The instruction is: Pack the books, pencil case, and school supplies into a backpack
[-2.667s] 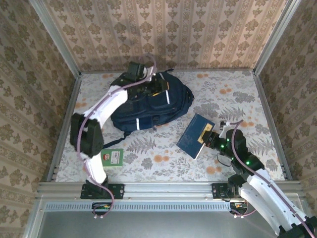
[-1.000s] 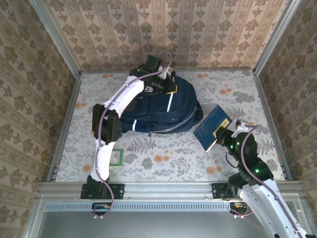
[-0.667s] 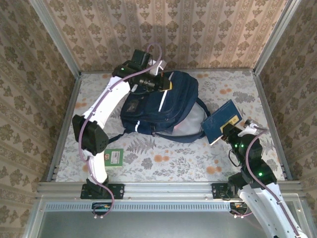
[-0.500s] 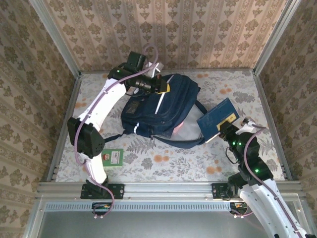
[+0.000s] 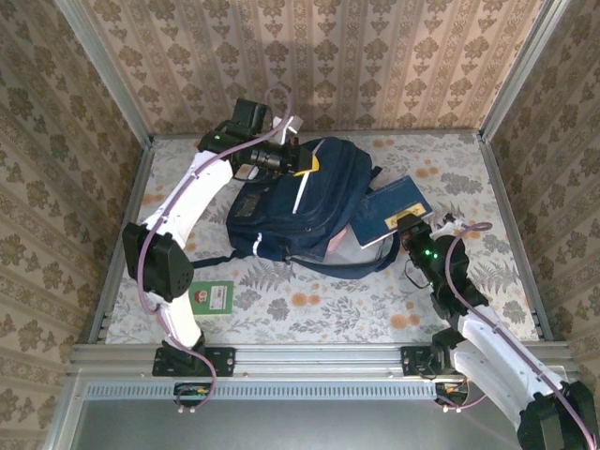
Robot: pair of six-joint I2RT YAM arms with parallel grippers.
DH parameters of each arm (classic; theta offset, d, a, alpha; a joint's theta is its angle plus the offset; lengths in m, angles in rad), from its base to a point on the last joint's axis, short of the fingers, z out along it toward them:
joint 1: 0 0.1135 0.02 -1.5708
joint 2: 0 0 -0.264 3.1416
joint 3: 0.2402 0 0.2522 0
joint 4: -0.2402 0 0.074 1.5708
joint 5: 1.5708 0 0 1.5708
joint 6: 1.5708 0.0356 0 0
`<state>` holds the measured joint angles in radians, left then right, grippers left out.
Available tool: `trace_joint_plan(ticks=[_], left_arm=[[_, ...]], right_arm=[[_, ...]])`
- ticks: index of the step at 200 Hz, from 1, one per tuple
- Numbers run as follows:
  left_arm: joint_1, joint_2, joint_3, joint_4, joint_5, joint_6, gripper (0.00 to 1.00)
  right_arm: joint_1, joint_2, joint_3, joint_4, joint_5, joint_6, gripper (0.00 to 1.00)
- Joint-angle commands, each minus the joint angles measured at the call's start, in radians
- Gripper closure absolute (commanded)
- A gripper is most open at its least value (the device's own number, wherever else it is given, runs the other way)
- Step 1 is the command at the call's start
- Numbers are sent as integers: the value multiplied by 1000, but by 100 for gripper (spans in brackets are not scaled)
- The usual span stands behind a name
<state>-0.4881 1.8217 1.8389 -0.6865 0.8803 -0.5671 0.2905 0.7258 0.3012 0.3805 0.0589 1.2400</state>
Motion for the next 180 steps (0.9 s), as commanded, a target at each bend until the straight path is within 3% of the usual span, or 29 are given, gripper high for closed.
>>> trace_joint_plan(ticks=[1, 38, 93, 127, 180], left_arm=[[3, -56, 48, 119, 101, -16, 100], [1, -55, 30, 169, 108, -48, 100], [-1, -47, 36, 220, 111, -96, 100], [-6, -37, 48, 281, 121, -150, 100], [-6, 2, 126, 275, 123, -162, 100]], right_arm=[[-3, 47, 3, 223, -30, 94, 100], [34, 222, 48, 339, -20, 105, 100], [176, 495, 154, 523, 79, 126, 100], [249, 632, 253, 515, 137, 92, 100], [302, 1011, 446, 671, 73, 106, 100]])
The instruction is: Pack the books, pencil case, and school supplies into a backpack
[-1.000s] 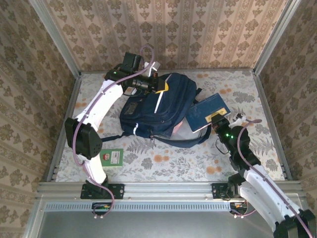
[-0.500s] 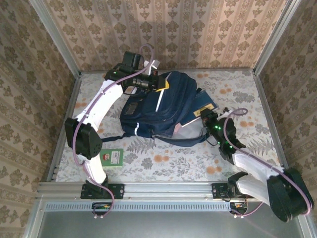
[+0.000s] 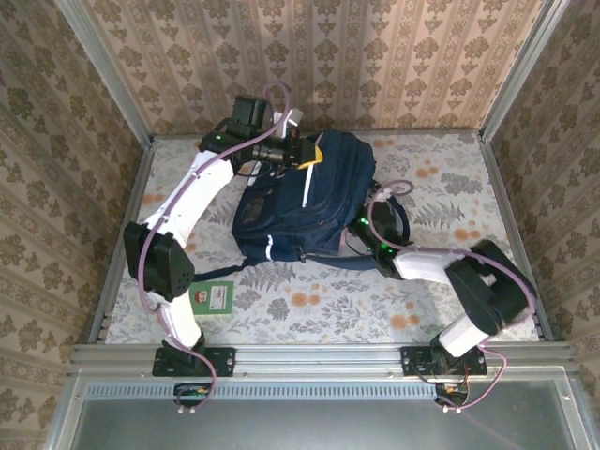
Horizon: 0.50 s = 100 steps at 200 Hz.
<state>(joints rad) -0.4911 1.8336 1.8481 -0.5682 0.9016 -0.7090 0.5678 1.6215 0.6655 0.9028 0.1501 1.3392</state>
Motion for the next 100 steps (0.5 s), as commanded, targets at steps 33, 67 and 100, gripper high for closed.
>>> trace_joint_plan(ticks=[33, 67, 100], left_arm=[[20, 46, 179, 160, 123, -45, 100], [23, 75, 207, 159, 137, -49, 100], [63, 68, 176, 162, 137, -45, 100]], right_arm=[[64, 237, 162, 126, -27, -15, 80], [70, 239, 174, 105, -78, -121, 43], [48, 141, 132, -13, -83, -203, 28]])
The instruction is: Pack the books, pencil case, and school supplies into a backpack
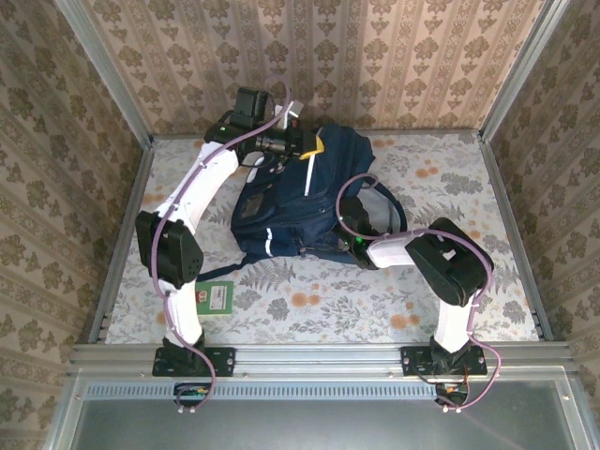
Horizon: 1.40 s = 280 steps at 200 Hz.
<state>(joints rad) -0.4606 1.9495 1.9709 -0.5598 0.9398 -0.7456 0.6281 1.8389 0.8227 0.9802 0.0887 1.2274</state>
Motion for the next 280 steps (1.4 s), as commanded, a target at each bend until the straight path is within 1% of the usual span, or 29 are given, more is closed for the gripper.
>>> trace_joint_plan(ticks=[1, 35, 55, 78, 96, 100, 116, 152, 183, 198, 213, 215, 218, 233, 263, 271, 280], left_arm=[[34, -48, 53, 155, 99, -9, 100], [56, -57, 36, 129, 86, 21, 100], [64, -58, 22, 133, 87, 23, 100], [72, -61, 9, 134, 90, 29, 100], [78, -63, 1, 132, 91, 33, 100], [79, -64, -1, 132, 90, 34, 100], [80, -63, -11, 130, 89, 40, 100], [73, -51, -39, 139, 73, 43, 100], [45, -17, -50, 110, 28, 77, 100], [21, 14, -62, 110, 12, 90, 100], [10, 56, -70, 115, -3, 95, 100], [-13, 62, -71, 118, -4, 95, 100], [-23, 72, -72, 120, -7, 92, 100], [-47, 115, -71, 139, -15, 79, 100], [-91, 216, -18, 190, -24, 22, 96], [-105, 248, 14, 189, -25, 13, 90], [-118, 280, 54, 165, -35, 15, 77]], right_arm=[[-13, -80, -26, -97, -22, -93, 28], [-44, -199, -101, -173, -20, -136, 17], [-64, -265, -143, -196, -35, -145, 14], [-84, -356, -191, -247, -32, -156, 12], [-91, -441, -221, -352, -14, -198, 11], [-93, -487, -226, -388, -1, -209, 11], [-96, -585, -261, -492, 52, -251, 10], [-114, -797, -318, -714, 160, -335, 11], [-122, -998, -370, -870, 259, -398, 14], [-126, -1084, -394, -947, 308, -419, 20], [-129, -1141, -413, -1016, 330, -414, 23], [-130, -1147, -417, -1022, 330, -415, 23], [-131, -1156, -421, -1031, 329, -413, 23], [-133, -1199, -441, -1066, 327, -404, 23], [-137, -1265, -471, -1094, 320, -394, 23], [-139, -1275, -469, -1103, 319, -398, 23], [-140, -1283, -462, -1114, 314, -407, 23]])
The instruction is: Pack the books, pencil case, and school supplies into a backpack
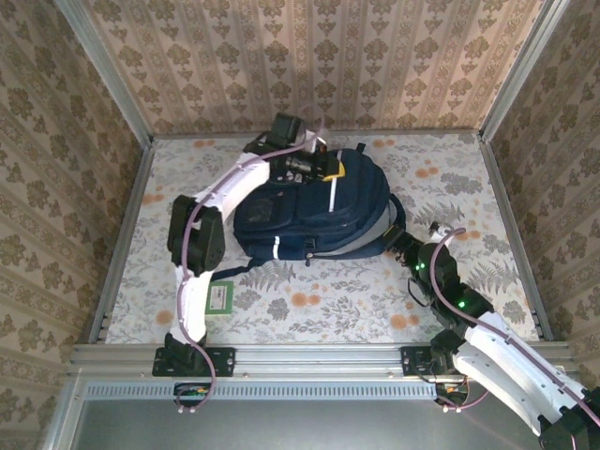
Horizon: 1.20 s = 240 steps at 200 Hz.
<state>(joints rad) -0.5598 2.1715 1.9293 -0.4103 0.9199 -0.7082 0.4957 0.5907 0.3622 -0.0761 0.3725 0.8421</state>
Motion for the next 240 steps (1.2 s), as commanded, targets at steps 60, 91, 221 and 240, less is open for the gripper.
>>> trace_joint_plan(ticks=[60, 91, 221, 240], left_arm=[[14, -70, 27, -33, -72, 43, 49], [49, -301, -142, -128, -137, 181, 44], [243, -1026, -1211, -385, -760, 14, 33], [242, -1015, -1272, -347, -768, 4, 33]], right_arm=[[-16, -79, 54, -134, -3, -121, 23], [-17, -58, 81, -117, -106, -198, 24], [184, 329, 327, -303, -255, -323, 35], [188, 341, 329, -304, -232, -311, 35]])
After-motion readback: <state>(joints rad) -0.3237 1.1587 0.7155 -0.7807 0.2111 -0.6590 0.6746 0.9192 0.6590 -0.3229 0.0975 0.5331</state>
